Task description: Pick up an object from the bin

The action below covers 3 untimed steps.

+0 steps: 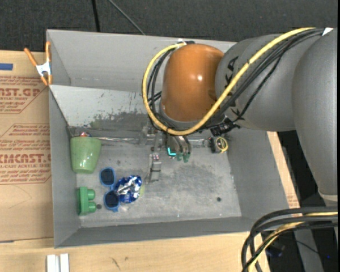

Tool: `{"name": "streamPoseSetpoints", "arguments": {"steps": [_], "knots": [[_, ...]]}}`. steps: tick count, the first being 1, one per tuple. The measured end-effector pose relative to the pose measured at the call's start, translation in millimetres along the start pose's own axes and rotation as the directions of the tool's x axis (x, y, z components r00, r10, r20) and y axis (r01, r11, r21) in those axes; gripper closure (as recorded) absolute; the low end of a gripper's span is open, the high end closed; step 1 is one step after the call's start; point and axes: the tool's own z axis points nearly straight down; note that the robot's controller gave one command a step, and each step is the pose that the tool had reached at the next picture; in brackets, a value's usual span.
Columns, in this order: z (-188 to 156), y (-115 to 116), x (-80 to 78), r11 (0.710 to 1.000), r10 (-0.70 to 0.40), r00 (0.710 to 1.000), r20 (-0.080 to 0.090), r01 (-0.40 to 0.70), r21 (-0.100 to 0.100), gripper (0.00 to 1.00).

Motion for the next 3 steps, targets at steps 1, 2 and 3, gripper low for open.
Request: {"name": "streamPoseSetpoints", "arguments": {"steps": [1, 2, 3], "knots": [[106, 37, 24.5, 0.961, -0.278, 0.961, 0.003, 0.278, 0.002, 0.00], [74, 99, 47.6, 0.843, -0.539, 0.842, 0.010, 0.539, 0.002, 0.00], [75, 128, 39.7, 0.783, -0.622, 0.783, 0.007, 0.622, 0.004, 0.00]]}}
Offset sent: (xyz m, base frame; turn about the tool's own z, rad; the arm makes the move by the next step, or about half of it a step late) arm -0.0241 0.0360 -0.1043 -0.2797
